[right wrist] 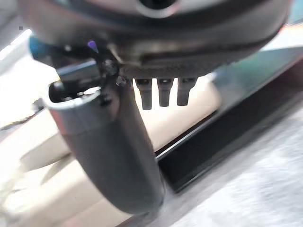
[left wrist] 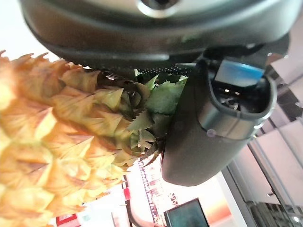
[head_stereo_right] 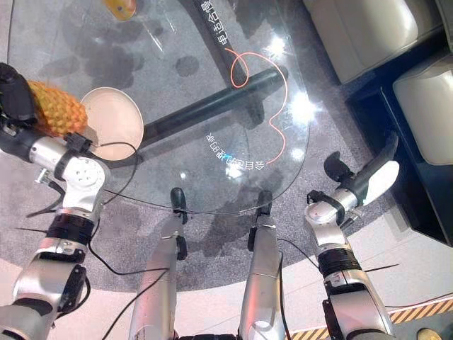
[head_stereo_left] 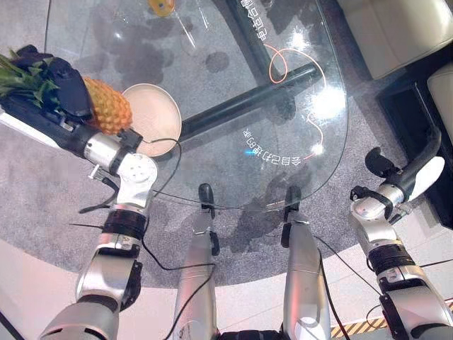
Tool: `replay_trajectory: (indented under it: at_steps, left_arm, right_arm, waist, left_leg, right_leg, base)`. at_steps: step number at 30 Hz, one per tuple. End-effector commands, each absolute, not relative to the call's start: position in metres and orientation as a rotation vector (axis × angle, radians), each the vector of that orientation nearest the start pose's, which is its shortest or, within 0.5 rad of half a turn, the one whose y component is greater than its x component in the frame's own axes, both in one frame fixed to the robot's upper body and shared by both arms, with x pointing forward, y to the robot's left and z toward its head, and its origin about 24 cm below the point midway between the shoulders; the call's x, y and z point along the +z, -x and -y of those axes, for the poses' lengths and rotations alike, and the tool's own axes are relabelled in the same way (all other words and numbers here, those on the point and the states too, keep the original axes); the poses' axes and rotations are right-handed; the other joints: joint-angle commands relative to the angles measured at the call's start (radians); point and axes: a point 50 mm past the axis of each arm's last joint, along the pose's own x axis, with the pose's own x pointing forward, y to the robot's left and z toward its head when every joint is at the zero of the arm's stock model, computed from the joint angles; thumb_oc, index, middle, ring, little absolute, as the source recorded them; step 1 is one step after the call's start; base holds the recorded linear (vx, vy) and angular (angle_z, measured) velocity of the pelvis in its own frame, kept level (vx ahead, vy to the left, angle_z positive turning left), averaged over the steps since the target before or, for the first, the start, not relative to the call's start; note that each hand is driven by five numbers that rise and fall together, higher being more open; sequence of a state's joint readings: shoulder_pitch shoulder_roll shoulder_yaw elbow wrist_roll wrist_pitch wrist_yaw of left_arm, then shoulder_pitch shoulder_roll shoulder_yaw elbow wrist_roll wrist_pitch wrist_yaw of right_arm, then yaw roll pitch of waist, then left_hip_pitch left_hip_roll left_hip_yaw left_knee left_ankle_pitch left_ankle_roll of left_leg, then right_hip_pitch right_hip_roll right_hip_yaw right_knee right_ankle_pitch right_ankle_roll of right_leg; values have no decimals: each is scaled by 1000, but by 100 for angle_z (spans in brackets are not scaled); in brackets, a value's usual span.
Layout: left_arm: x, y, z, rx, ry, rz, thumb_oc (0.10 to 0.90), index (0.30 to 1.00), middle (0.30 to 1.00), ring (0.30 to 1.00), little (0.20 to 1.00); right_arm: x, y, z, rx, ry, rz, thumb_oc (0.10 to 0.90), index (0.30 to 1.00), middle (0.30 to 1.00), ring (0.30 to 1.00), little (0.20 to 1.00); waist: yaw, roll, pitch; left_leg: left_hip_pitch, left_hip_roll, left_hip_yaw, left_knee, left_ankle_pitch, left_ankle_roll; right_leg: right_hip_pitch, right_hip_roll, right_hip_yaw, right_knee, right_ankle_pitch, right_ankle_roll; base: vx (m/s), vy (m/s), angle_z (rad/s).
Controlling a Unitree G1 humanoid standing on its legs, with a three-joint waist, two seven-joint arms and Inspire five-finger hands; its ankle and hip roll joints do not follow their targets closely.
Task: Pick up the fruit to the plate
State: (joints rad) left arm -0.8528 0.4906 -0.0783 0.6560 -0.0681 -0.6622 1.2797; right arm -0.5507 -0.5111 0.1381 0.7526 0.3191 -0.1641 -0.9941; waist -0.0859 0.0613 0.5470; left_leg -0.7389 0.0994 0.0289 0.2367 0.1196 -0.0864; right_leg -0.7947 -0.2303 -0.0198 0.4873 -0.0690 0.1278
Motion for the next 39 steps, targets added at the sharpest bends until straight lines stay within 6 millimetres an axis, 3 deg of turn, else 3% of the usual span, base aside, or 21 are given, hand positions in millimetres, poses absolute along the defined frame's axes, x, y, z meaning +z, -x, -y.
replay_trajectory:
  at_steps: [1,7,15,24,39]
  left_arm:
    - [294,-321,-257,1106,219,1231,100,300,300,300,200]
    - [299,-332,-260,1118,168,1168,100,300,300,300,200]
    - [298,-343,-263,1106,109,1085,100,300,300,300,200]
    - [291,-351,-271,1089,61,997,100,300,300,300,200]
    - [288,-354,-275,1067,47,968,100,300,300,300,200]
  right_arm:
    - [92,-314,313,-1150,165,105,800,900,900,900,900]
    - [56,-306,327,-1126,152,-86,800,900,900,900,900]
    - [29,-305,319,-1015,181,-243,800,900,900,900,900]
    - [12,-304,311,-925,222,-350,800,900,900,900,900]
    - [10,-309,298,-878,233,-352,800,900,900,900,900]
  waist:
    - [16,-31,-27]
    - [16,-35,-27]
    - [12,-48,-27]
    - [1,-53,-27]
    - [-7,-60,-27]
  left_leg:
    - [22,14,22,66,-83,18]
    - [29,19,20,69,-93,19]
    - [21,22,19,79,-98,21]
    - [17,21,26,85,-105,22]
    - [-3,18,29,85,-101,24]
  right_leg:
    - [26,-7,-23,-91,87,-22]
    - [38,-1,-27,-95,79,-24]
    - [36,7,-27,-104,84,-26]
    - [31,17,-19,-108,82,-29]
    - [10,27,-13,-113,89,-33]
  base:
    - [-26,-21,-4]
    - [-7,-3,0]
    - [-13,-2,-1]
    - [-4,3,0]
    - [0,0,0]
